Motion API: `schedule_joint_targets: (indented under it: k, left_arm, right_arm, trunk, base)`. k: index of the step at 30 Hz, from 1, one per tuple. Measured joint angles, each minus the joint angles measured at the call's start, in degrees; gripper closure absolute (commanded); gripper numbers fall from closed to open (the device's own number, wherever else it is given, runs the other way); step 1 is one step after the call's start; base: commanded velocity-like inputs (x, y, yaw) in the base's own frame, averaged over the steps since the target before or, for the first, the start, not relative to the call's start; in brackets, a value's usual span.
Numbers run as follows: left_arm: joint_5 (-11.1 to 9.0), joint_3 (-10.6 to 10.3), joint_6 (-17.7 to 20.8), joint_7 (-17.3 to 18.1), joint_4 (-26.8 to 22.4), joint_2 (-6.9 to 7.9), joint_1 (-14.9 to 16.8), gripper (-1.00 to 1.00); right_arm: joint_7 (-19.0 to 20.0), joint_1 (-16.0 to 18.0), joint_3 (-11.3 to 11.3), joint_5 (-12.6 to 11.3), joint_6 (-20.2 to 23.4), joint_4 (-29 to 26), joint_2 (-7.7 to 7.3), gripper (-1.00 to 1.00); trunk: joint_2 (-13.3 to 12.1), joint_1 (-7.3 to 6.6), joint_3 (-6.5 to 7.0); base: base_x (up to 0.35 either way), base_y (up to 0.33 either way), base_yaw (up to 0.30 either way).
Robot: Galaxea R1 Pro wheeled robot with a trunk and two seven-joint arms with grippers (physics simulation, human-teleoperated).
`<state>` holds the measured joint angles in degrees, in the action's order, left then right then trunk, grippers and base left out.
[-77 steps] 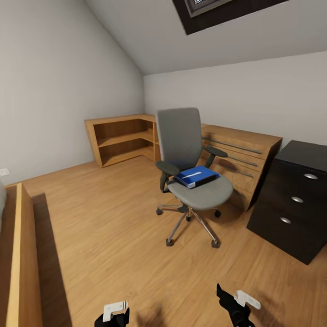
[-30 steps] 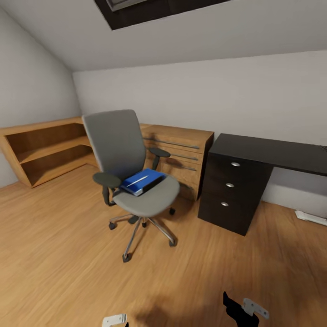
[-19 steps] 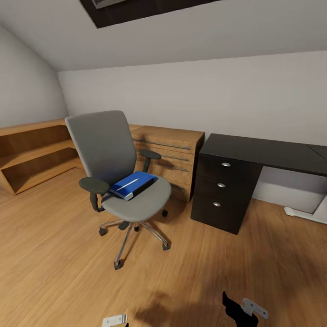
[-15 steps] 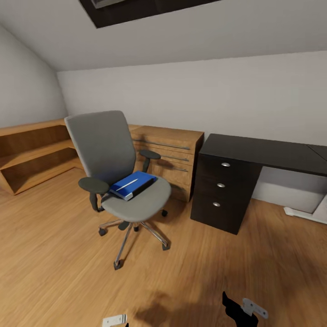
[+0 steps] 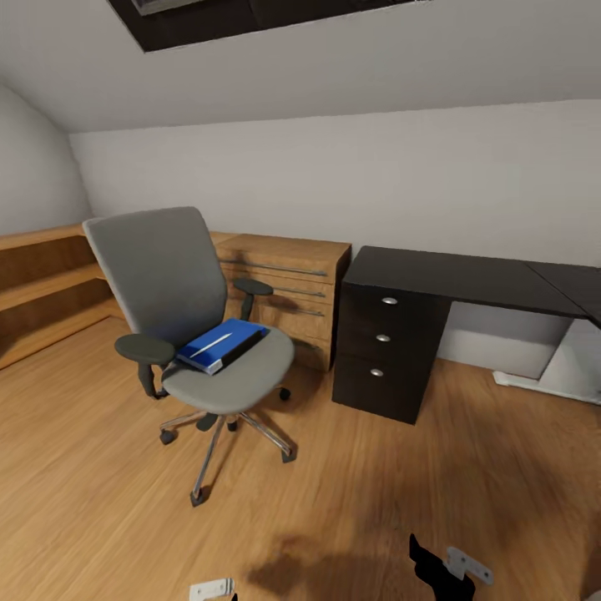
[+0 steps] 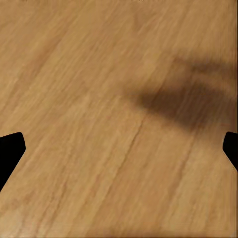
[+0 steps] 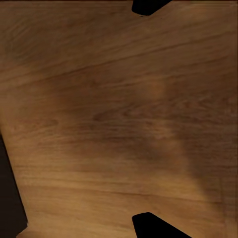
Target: In the bedroom, organize the workspace by keeping the computer under the desk, ensuring the monitor is on the desk, placing the keyboard on the desk next to the monitor, placing the mouse on the desk next to the keyboard, moving the folder from the swivel chair onto the desk next to the mouse, stacking the notebook on top of the folder with the pen on top of the notebook, and positioning the swivel chair next to the desk.
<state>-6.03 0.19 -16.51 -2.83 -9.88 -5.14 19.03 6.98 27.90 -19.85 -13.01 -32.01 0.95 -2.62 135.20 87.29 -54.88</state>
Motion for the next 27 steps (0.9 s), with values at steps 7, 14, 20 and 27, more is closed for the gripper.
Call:
schedule_joint_targets:
  k: [7,14,20,27]
  left_arm:
    - [0.0,0.0,0.0,0.0,0.0,-0.03,0.0,-1.0]
    - [0.0,0.0,0.0,0.0,0.0,0.01,0.0,-1.0]
    - [0.0,0.0,-0.1,0.0,0.0,-0.02,0.0,-1.0]
    - [0.0,0.0,-0.2,0.0,0.0,0.04,0.0,-1.0]
  right_arm:
    - [0.0,0.0,0.0,0.0,-0.8,0.0,-0.09,-1.0]
    - [0.0,0.0,0.0,0.0,-0.9,-0.1,-0.1,-1.0]
    - [0.0,0.0,0.0,0.1,-1.0,-0.1,-0.1,-1.0]
    - [0.1,0.0,0.0,0.1,-1.0,-0.1,0.02,-1.0]
  trunk:
    - [0.0,0.0,0.17]
    - [0.0,0.0,0.3]
    - [0.0,0.0,0.41]
    - [0.0,-0.03,0.59]
  base:
    - [0.0,0.0,-0.266]
    - [0.0,0.0,-0.269]
    - [0.003,0.0,-0.231]
    - [0.177,0.0,-0.087]
